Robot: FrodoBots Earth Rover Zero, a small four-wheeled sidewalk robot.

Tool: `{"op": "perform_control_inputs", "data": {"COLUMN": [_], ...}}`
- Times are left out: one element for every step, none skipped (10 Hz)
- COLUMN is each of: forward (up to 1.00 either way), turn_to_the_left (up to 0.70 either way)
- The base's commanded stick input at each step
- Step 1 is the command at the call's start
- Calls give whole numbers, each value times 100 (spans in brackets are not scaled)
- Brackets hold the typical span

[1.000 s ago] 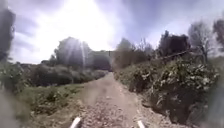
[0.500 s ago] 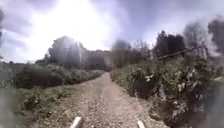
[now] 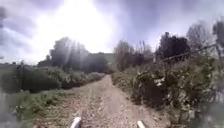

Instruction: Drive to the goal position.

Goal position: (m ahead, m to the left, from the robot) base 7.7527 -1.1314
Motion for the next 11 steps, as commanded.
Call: {"op": "perform_control_inputs", "data": {"forward": [70,70,70,70,70,70,70,70,70,70,70], "turn_to_the_left": [0,0,0,0,0,0,0,0,0,0,0]}}
